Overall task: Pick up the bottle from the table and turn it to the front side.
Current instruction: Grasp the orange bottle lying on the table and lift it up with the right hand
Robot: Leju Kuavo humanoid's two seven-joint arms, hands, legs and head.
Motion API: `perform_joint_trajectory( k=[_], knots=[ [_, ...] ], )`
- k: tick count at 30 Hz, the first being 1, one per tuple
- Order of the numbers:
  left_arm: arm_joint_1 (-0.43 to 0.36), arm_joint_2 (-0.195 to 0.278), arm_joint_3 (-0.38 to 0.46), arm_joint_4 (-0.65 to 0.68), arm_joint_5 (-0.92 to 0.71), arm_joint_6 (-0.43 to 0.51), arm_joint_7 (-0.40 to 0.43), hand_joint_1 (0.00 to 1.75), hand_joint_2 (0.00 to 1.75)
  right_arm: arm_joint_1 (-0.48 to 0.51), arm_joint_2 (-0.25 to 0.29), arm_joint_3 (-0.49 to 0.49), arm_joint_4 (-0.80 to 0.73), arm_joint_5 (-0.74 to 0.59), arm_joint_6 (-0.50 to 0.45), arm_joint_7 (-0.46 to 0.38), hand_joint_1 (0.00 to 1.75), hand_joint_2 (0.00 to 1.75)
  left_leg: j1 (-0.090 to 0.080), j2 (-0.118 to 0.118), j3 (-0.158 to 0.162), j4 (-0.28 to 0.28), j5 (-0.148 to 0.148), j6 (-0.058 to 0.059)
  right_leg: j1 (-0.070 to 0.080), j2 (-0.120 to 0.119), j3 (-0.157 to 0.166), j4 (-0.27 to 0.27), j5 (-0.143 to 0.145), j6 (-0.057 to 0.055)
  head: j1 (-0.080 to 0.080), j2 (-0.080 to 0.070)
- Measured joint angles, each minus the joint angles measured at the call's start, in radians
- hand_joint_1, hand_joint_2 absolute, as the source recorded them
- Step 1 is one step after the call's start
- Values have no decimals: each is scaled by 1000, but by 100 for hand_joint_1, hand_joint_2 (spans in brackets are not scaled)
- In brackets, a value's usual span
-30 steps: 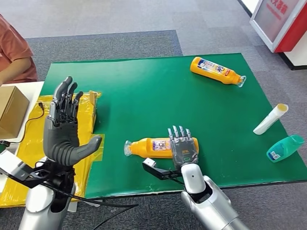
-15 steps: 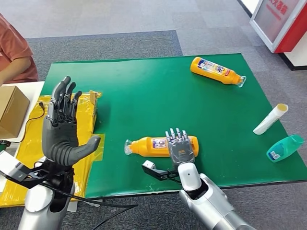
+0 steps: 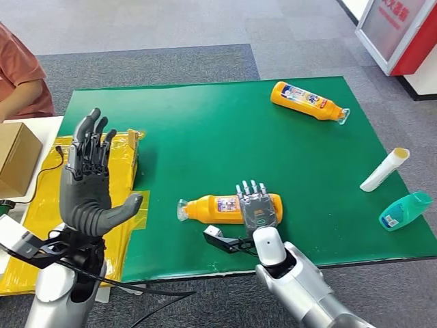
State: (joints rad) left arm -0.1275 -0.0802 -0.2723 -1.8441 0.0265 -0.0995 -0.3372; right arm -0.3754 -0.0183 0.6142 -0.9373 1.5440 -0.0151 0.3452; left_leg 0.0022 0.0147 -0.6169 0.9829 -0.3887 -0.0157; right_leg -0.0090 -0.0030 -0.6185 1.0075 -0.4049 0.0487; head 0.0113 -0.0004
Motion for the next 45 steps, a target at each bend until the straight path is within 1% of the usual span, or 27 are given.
perform_joint_trajectory(
  k=[3,4,7,8,9,16,21,24,30,35,38,45],
  knots=[
    [-2,-2,-2,0,11,-3,0,0,175,-29,0,-8,16,-24,37,-5,0,175,0,0,0,0,1,0,0,0,0,0,1,0,0,0],
    [-3,-3,-3,0,14,-4,1,0,175,-37,0,-12,21,-31,47,-6,16,175,0,0,0,0,2,0,0,0,0,0,2,0,0,0],
    [-6,-4,-8,-1,22,-4,4,0,175,-57,0,-32,33,-56,75,-4,144,175,0,0,0,0,3,0,0,0,0,0,3,0,0,0],
    [-6,-4,-11,-1,22,-3,5,0,175,-61,-1,-40,36,-62,85,-2,172,175,0,0,0,0,3,0,0,0,0,0,3,0,0,0],
    [-6,-4,-14,-1,19,1,6,0,175,-64,-3,-50,39,-67,94,2,175,175,0,0,-1,0,3,0,0,0,0,0,3,0,0,0],
    [-7,0,-32,-15,-16,22,6,0,175,-80,-26,-98,41,-78,127,1,175,175,0,0,-1,0,3,0,0,0,-1,0,3,0,0,0],
    [-6,5,-41,-19,-26,24,6,0,175,-78,-35,-108,23,-115,127,-28,175,175,0,0,-1,0,3,-1,0,0,-1,0,3,0,0,0],
    [-3,8,-43,-23,-28,25,5,0,175,-74,-38,-114,0,-175,116,-62,175,175,0,0,-2,0,3,-1,0,0,-1,0,3,0,0,0],
    [41,18,-41,-29,-36,29,-37,0,175,-32,-42,-180,-79,-461,23,-221,175,175,0,0,-2,0,3,0,0,0,-2,0,2,0,0,0],
    [84,25,-33,-34,-30,31,-54,0,175,42,-38,-257,-198,-693,-50,-338,175,175,0,0,-3,0,2,0,0,-1,-2,0,1,0,0,0],
    [107,28,-26,-36,-20,36,-62,0,175,88,-26,-300,-271,-825,-86,-406,175,175,0,0,-4,0,2,0,0,-1,-3,0,1,0,0,0],
    [142,37,-21,-37,-4,62,-87,0,175,179,20,-386,-406,-1148,-105,-559,175,175,0,0,-4,0,2,0,0,-1,-3,0,1,0,0,0]
  ],
)
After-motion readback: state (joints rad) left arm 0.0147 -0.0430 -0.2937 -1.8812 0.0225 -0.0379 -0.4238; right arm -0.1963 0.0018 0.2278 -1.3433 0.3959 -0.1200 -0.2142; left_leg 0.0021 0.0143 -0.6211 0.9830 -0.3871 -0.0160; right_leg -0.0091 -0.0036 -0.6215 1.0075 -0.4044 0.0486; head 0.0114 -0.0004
